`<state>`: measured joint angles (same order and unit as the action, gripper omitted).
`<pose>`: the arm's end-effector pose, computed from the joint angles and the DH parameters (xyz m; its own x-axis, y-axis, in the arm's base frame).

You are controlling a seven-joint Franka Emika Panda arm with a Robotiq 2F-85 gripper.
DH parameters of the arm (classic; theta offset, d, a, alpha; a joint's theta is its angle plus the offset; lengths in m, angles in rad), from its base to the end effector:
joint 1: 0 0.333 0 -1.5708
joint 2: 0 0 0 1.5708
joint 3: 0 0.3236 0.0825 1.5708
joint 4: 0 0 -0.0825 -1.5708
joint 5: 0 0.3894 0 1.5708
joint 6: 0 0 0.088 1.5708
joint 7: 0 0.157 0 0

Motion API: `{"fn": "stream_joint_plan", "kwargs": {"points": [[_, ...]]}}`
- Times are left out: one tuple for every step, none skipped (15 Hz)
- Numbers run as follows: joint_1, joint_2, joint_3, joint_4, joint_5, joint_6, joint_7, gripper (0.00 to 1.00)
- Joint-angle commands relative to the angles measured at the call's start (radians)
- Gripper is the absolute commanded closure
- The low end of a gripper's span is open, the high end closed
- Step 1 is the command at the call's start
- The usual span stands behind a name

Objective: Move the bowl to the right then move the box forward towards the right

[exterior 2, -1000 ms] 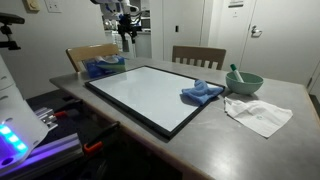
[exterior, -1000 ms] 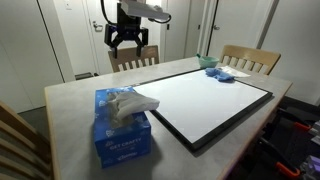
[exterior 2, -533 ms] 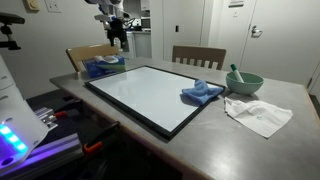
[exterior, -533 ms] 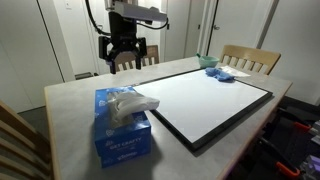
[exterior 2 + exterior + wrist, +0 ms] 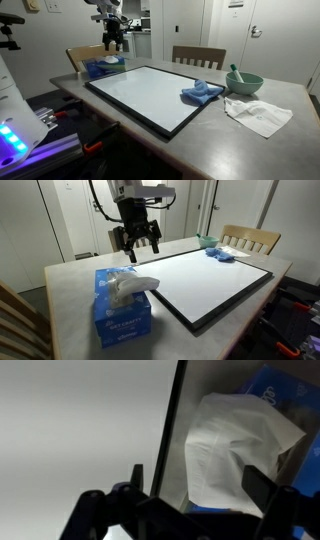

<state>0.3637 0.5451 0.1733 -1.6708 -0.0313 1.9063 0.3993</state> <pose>0.5514 0.3167 0.2267 0.9462 0.1261 -0.2980 0.1492 -0.9872 0.0559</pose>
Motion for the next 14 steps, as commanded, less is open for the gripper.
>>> {"fn": "stream_joint_plan", "kwargs": {"points": [[0.04,0.034,-0.058,0.027,-0.092,0.001,0.08,0.0],[0.044,0.051,-0.067,0.037,-0.12,0.011,0.09,0.0],[0.045,0.065,-0.07,0.047,-0.138,0.019,0.09,0.0],[0.049,0.077,-0.074,0.054,-0.155,0.035,0.092,0.0],[0.053,0.087,-0.076,0.061,-0.172,0.055,0.09,0.0],[0.055,0.092,-0.076,0.063,-0.186,0.086,0.082,0.0],[0.061,0.098,-0.079,0.065,-0.205,0.123,0.081,0.0],[0.067,0.101,-0.082,0.065,-0.224,0.165,0.081,0.0],[0.073,0.105,-0.086,0.062,-0.247,0.224,0.081,0.0],[0.077,0.111,-0.088,0.066,-0.259,0.268,0.077,0.0],[0.081,0.117,-0.09,0.071,-0.267,0.297,0.076,0.0],[0.083,0.12,-0.091,0.071,-0.268,0.32,0.07,0.0],[0.084,0.12,-0.09,0.071,-0.263,0.333,0.065,0.0],[0.084,0.119,-0.089,0.07,-0.258,0.34,0.059,0.0]]}}
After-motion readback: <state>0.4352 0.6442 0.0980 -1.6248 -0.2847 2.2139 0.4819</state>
